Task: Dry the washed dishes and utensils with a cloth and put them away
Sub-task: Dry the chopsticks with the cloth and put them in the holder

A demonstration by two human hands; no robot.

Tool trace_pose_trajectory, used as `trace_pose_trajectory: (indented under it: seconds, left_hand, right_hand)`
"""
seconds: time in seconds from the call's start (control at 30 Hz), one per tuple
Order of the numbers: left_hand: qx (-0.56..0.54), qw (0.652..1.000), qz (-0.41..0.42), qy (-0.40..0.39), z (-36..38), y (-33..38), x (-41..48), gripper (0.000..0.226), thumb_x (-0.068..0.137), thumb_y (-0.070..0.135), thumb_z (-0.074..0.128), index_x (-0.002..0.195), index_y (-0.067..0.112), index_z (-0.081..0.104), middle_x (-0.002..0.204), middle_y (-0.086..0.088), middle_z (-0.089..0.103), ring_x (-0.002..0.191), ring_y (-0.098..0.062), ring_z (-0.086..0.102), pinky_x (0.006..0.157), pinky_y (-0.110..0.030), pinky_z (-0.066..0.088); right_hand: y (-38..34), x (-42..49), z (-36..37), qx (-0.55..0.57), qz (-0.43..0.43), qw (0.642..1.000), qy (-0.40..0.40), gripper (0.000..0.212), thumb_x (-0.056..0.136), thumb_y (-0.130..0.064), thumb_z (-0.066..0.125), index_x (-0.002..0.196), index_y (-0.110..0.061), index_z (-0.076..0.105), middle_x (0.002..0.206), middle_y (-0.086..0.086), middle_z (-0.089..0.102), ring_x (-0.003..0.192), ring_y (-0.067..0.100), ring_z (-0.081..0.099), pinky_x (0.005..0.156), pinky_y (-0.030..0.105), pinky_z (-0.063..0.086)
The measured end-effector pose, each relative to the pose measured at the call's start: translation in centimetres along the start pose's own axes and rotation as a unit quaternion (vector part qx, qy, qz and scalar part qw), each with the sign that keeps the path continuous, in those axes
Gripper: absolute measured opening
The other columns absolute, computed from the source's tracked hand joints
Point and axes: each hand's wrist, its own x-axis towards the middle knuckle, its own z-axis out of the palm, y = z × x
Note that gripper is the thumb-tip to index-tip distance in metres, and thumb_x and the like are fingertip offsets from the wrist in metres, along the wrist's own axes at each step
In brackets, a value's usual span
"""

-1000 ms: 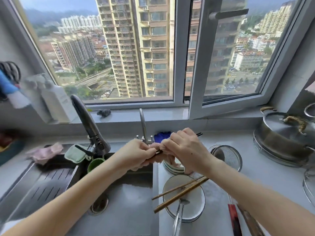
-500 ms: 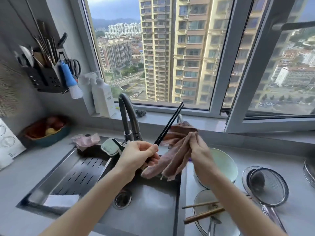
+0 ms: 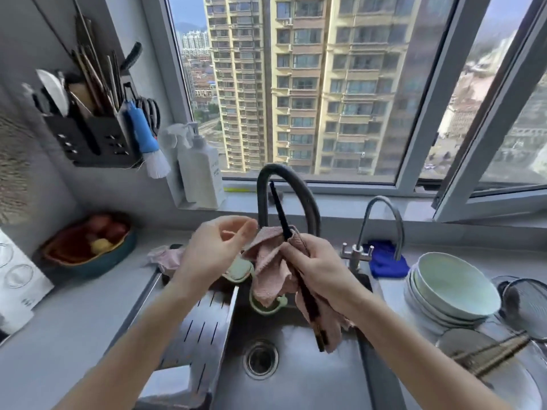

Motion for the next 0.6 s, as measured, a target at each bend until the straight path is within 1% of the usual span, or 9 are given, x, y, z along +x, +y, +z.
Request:
trace_pose_trajectory:
  seconds: [0.07, 0.1, 0.17, 0.23, 0.3, 0.33, 0.43, 0.53, 0.6]
  left_hand:
    - [-0.131, 0.989, -0.022, -0.068, -1.1, -1.1, 1.5, 0.045, 0.075, 0.052, 0.057, 0.109, 0.024, 0.064, 0.1, 0.01, 0.071, 0.089, -0.001, 0.066, 0.066, -0.012, 0.047]
    - [-0.205, 0.974, -0.04, -0.09, -1.3, -1.7, 2.0, 0.036, 0.081, 0.041, 0.058, 0.107, 0.017, 0.064, 0.099, 0.004, 0.072, 0.088, -0.006, 0.068, 0.067, -0.016, 0.051]
    - [-0.342, 0.932, -0.092, -0.083, -1.7, -3.0, 2.4, 0.016, 0.09, 0.019, 0.055, 0.092, 0.006, 0.064, 0.082, -0.008, 0.074, 0.075, -0.017, 0.072, 0.061, -0.024, 0.056]
    - [-0.415, 0.899, -0.129, -0.051, -2.6, -4.5, 2.8, 0.015, 0.09, 0.007, 0.055, 0.079, 0.001, 0.062, 0.064, -0.012, 0.069, 0.06, -0.02, 0.069, 0.055, -0.03, 0.056]
    - [-0.437, 0.889, -0.139, -0.016, -3.9, -5.9, 3.4, 0.016, 0.088, 0.004, 0.056, 0.073, 0.001, 0.061, 0.056, -0.01, 0.065, 0.052, -0.019, 0.065, 0.054, -0.029, 0.056]
    - [-0.436, 0.888, -0.147, 0.01, -4.7, -6.5, 3.9, 0.016, 0.088, 0.005, 0.058, 0.072, 0.001, 0.061, 0.054, -0.008, 0.065, 0.051, -0.017, 0.065, 0.055, -0.028, 0.057]
    - [-0.425, 0.884, -0.184, 0.065, -6.3, -7.8, 5.4, 0.011, 0.084, 0.006, 0.064, 0.074, 0.002, 0.063, 0.053, -0.007, 0.066, 0.049, -0.016, 0.066, 0.059, -0.028, 0.059]
    - [-0.44, 0.874, -0.195, 0.073, -5.6, -8.4, 5.6, 0.008, 0.084, 0.011, 0.065, 0.083, 0.004, 0.062, 0.059, -0.005, 0.07, 0.053, -0.014, 0.067, 0.056, -0.024, 0.057]
    - [-0.421, 0.889, -0.177, 0.016, -4.4, -8.8, 4.6, 0.013, 0.085, 0.018, 0.063, 0.084, 0.006, 0.063, 0.069, -0.004, 0.073, 0.064, -0.013, 0.07, 0.063, -0.024, 0.057]
  right_hand:
    - [-0.7, 0.2, 3.1, 0.003, 0.017, 0.999, -0.035, 0.022, 0.096, -0.017, 0.056, 0.081, -0.001, 0.057, 0.055, -0.01, 0.054, 0.051, 0.007, 0.053, 0.056, 0.036, 0.053]
    - [-1.0, 0.3, 4.5, 0.015, 0.024, 0.998, -0.051, 0.021, 0.096, -0.017, 0.055, 0.081, -0.003, 0.058, 0.055, -0.009, 0.057, 0.052, 0.008, 0.056, 0.055, 0.034, 0.055]
    - [-1.5, 0.7, 7.1, 0.024, 0.041, 0.997, -0.063, 0.02, 0.096, -0.019, 0.056, 0.081, -0.007, 0.059, 0.061, -0.003, 0.06, 0.056, 0.013, 0.06, 0.058, 0.037, 0.057]
    - [-1.4, 1.0, 8.8, 0.018, 0.051, 0.997, -0.063, 0.022, 0.095, -0.02, 0.057, 0.075, -0.012, 0.059, 0.061, -0.004, 0.061, 0.057, 0.011, 0.06, 0.057, 0.032, 0.054]
    - [-0.6, 0.8, 9.7, -0.025, 0.056, 0.996, -0.067, 0.025, 0.095, -0.021, 0.058, 0.071, -0.015, 0.058, 0.06, -0.009, 0.06, 0.056, 0.003, 0.056, 0.055, 0.02, 0.049]
    - [-0.1, 0.4, 9.9, -0.05, 0.066, 0.994, -0.075, 0.026, 0.095, -0.023, 0.058, 0.072, -0.01, 0.058, 0.063, -0.008, 0.058, 0.057, 0.003, 0.053, 0.056, 0.02, 0.046]
    - [1.5, -0.9, 9.9, -0.084, 0.088, 0.988, -0.093, 0.031, 0.094, -0.027, 0.058, 0.078, -0.001, 0.057, 0.071, -0.004, 0.055, 0.065, 0.008, 0.049, 0.065, 0.028, 0.044]
    - [1.6, -0.6, 9.9, -0.084, 0.095, 0.988, -0.09, 0.032, 0.095, -0.024, 0.057, 0.08, 0.003, 0.057, 0.073, -0.001, 0.056, 0.067, 0.01, 0.049, 0.067, 0.03, 0.042]
    - [1.3, 0.0, 10.0, -0.076, 0.104, 0.988, -0.084, 0.031, 0.095, -0.023, 0.057, 0.079, 0.003, 0.057, 0.07, 0.001, 0.056, 0.065, 0.012, 0.051, 0.063, 0.029, 0.043]
